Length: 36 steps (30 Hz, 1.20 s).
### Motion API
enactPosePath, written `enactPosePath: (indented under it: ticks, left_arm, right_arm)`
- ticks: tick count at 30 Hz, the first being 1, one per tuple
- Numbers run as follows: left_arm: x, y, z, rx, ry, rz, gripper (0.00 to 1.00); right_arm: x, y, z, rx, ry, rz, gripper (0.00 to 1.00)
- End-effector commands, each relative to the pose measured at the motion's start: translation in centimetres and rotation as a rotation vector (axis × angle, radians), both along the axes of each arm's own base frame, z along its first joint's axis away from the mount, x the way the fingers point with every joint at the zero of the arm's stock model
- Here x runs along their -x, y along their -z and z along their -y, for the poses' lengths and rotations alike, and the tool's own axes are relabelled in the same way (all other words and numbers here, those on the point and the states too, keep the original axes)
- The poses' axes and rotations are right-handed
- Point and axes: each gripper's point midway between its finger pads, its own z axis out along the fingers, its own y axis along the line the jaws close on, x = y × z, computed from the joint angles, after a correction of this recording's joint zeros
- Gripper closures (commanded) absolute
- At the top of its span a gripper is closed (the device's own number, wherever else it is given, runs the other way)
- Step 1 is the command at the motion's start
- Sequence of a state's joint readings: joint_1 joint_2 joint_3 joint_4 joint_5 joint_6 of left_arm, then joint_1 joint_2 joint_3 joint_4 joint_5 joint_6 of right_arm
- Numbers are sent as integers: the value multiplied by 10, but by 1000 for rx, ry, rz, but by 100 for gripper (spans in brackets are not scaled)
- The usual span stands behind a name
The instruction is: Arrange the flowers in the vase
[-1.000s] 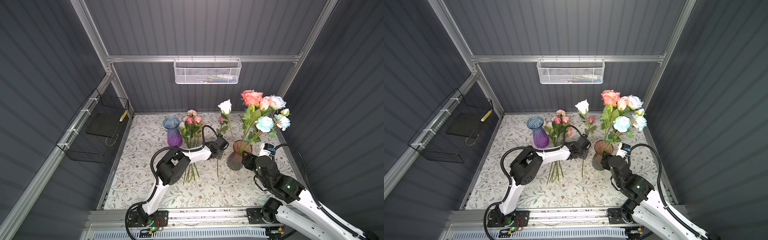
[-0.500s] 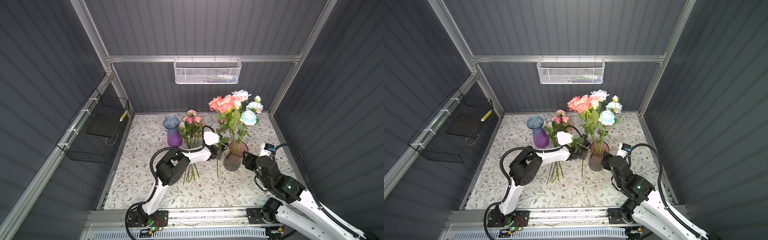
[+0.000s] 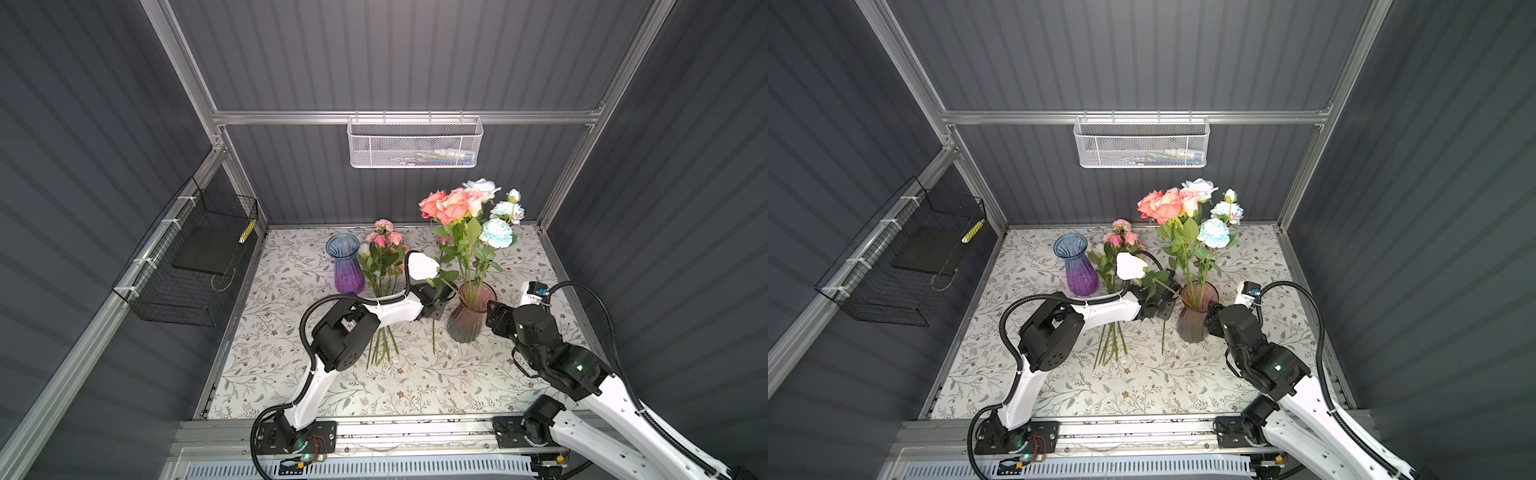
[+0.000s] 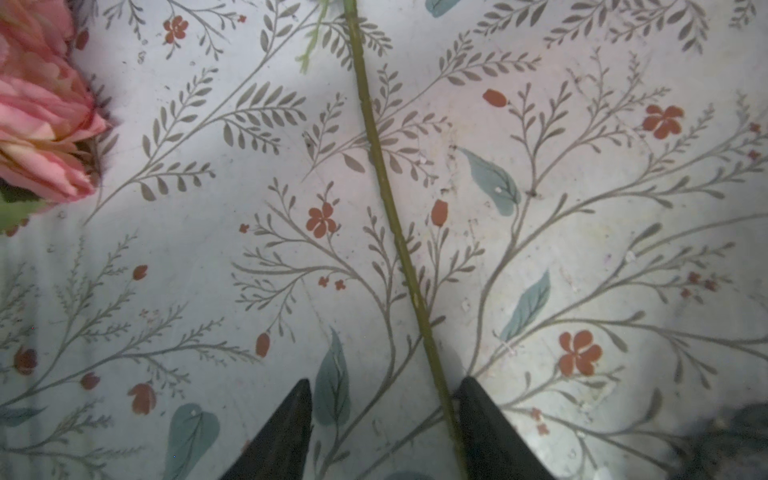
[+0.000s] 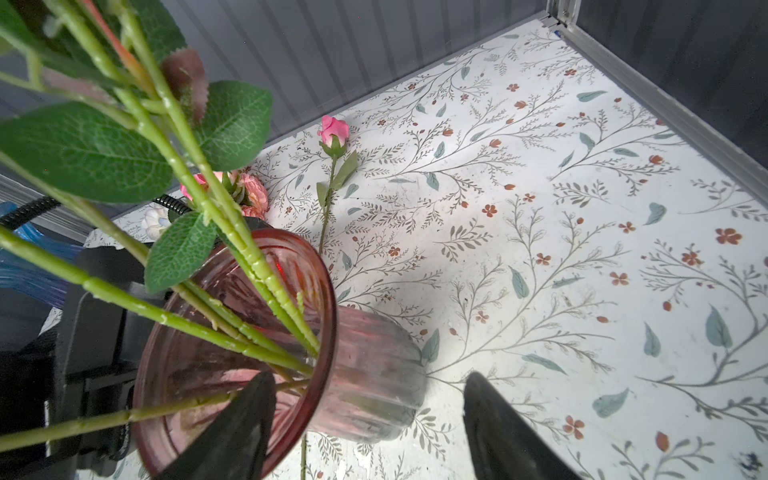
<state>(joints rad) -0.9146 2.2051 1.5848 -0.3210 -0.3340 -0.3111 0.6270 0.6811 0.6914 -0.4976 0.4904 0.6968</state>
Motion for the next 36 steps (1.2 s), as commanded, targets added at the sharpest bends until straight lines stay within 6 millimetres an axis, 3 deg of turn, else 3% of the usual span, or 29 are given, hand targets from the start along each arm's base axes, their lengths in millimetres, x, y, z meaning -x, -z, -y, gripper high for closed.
enactPosePath:
  ticks: [1,8,14,18,26,30,33,35,36]
  left_arm:
    - [0,-1,-8,-46,11,-11,42]
    - [0,1,-14,-46,5,-21,42]
    - [0,21,-52,-101,-83,-72,49]
    - [17,33,-85,-147,-131,-102,64]
    - [60,48,-123,-146,-166,-180,100]
    - [80,53,-132,-104,-189,-234,100]
    - [83,42,-127,-41,-188,-233,100]
    - [80,33,-120,-25,-158,-227,91]
    - [78,26,-115,-20,-136,-225,80]
  right_arm:
    - [0,-5,0,33,-27,-17,27]
    - [-2,-27,0,40,-43,22,26]
    - [7,-82,14,42,-26,131,24]
    - [22,-111,32,30,8,209,22]
    - [37,-129,53,31,58,278,21]
    - [42,-137,58,18,75,313,21]
    - [41,-135,59,16,83,317,21]
    - [39,-133,58,19,82,315,20]
    - [39,-132,57,16,81,314,20]
